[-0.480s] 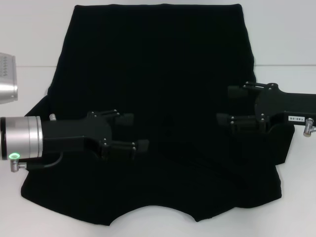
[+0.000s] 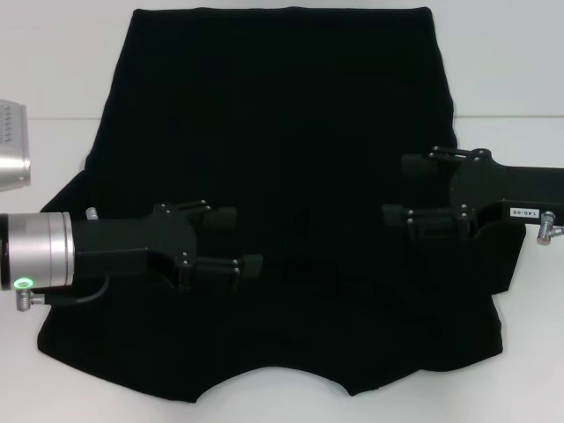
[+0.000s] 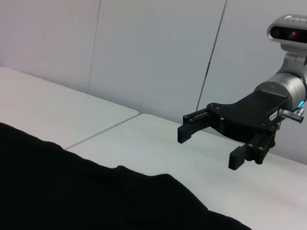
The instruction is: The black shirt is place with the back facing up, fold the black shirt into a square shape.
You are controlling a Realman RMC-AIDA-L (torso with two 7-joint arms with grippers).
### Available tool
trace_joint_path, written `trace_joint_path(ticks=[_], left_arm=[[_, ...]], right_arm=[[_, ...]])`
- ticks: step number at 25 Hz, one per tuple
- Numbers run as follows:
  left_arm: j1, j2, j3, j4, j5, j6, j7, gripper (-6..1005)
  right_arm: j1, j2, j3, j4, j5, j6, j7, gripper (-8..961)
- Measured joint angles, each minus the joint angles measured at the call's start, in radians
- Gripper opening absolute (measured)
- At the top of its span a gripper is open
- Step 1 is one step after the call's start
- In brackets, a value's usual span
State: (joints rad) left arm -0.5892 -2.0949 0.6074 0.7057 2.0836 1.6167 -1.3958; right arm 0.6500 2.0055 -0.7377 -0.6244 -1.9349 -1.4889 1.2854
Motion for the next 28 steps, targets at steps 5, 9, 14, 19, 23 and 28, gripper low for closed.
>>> trace_joint_path(ticks=[5, 9, 14, 19, 23, 28], left_arm=[[0.005, -0.001, -0.017, 0.000, -0.006, 0.008, -0.022, 909], [0.007, 0.000, -0.062, 0.025, -0.021, 0.007, -0.150, 909], [0.017, 0.006, -0.066, 0.103, -0.003, -0.027, -0.282, 909], [0.028, 0.008, -0.084, 0.205, 0.097, -0.125, -0.483, 909], [0.026, 0.015, -0.092, 0.269, 0.242, -0.202, -0.667, 910], [0.015, 0.028, -0.098, 0.292, 0.344, -0.213, -0.765, 910]], right_arm=[[0.000, 0.000, 0.001, 0.000, 0.000, 0.001, -0.005, 900], [0.004, 0.002, 0.004, 0.000, 0.006, -0.004, -0.002, 901], [0.029, 0.011, 0.001, 0.000, 0.003, 0.007, 0.004, 901], [0.047, 0.019, 0.000, 0.003, 0.002, 0.022, 0.006, 901], [0.057, 0.032, 0.000, 0.001, 0.002, 0.026, 0.008, 901], [0.067, 0.041, 0.000, 0.001, 0.002, 0.048, 0.009, 901]])
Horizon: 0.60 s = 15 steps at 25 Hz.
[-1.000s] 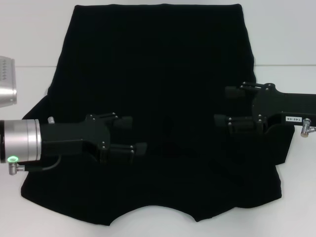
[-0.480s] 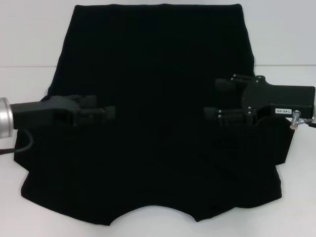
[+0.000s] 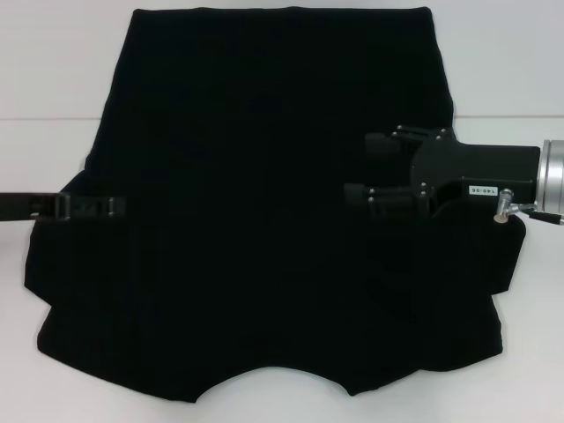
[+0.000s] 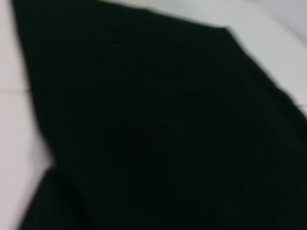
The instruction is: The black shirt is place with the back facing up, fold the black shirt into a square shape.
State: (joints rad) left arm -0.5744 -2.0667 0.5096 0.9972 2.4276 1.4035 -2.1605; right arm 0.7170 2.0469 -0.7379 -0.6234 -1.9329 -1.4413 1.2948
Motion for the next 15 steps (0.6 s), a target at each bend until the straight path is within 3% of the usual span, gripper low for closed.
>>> trace_joint_path(ticks=[6, 15], left_arm=[[-0.012, 0.005, -0.007, 0.006, 0.134, -0.055, -0.176, 910], [-0.004, 0.001, -0.006, -0.002, 0.190, -0.123, -0.274, 910]], right_arm=[[0.004, 0.003, 0.000, 0.001, 0.005, 0.009, 0.000, 900], [0.005, 0.000, 0.007, -0.001, 0.006, 0.023, 0.000, 901]])
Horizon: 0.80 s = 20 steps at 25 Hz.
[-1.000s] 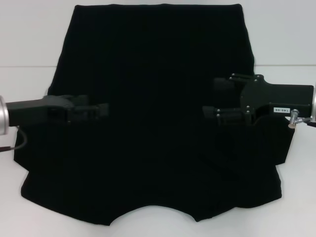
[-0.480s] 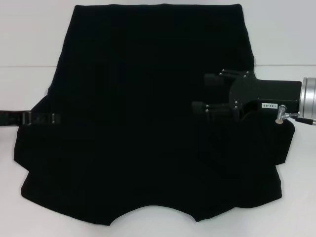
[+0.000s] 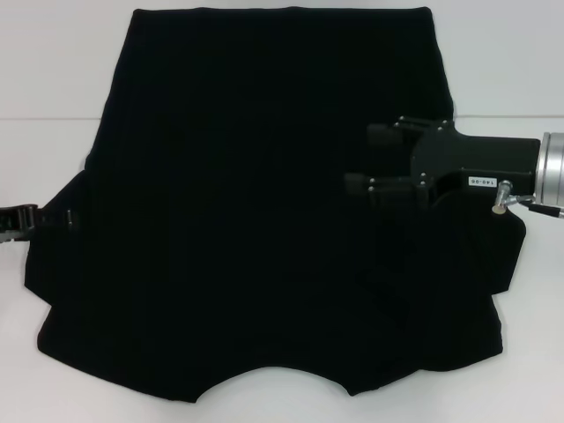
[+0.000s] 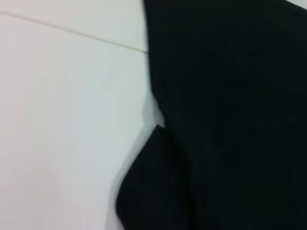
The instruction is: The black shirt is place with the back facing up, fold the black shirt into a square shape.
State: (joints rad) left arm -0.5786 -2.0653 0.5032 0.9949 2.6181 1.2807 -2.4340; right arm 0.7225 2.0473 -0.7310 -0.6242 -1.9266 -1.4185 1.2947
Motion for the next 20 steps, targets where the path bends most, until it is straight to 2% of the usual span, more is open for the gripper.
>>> trace_joint_path(ticks=[14, 20], left_arm=[[0.007, -0.004, 0.002, -0.015, 0.059, -0.035, -0.063, 905], [0.002, -0.003, 0.004, -0.057, 0.078, -0.059, -0.064, 905]], right_arm=[[0.003, -0.001, -0.003, 0.000, 0.000, 0.010, 0.000, 900], [0.003, -0.006, -0.002, 0.000, 0.000, 0.008, 0.000, 900]])
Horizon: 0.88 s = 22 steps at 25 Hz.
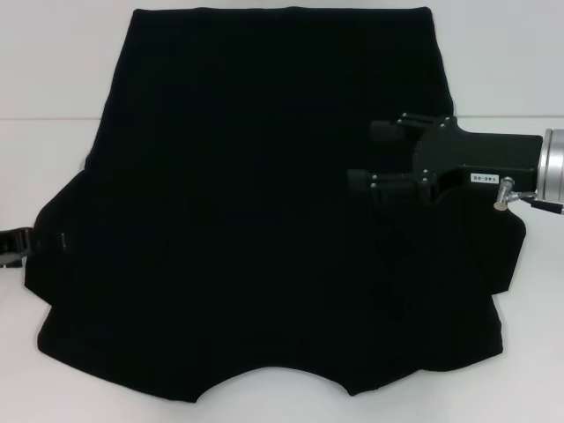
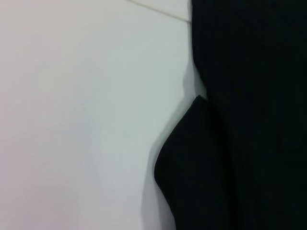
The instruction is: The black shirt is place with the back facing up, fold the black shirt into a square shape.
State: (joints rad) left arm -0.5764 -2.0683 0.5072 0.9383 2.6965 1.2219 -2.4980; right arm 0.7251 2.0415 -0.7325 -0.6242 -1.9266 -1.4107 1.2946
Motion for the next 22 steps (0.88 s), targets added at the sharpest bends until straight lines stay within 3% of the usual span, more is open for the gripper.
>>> trace_joint_path(ticks=[14, 22], left_arm=[[-0.012, 0.001, 0.030, -0.009, 0.002, 0.012, 0.010, 904], [-0.017, -0.001, 0.058, -0.013, 0.002, -0.014, 0.037, 762]], right_arm=[[0.001, -0.003, 0.005, -0.002, 0.000, 0.002, 0.000, 900], [0.005, -0.003, 0.006, -0.004, 0.001, 0.002, 0.000, 900]])
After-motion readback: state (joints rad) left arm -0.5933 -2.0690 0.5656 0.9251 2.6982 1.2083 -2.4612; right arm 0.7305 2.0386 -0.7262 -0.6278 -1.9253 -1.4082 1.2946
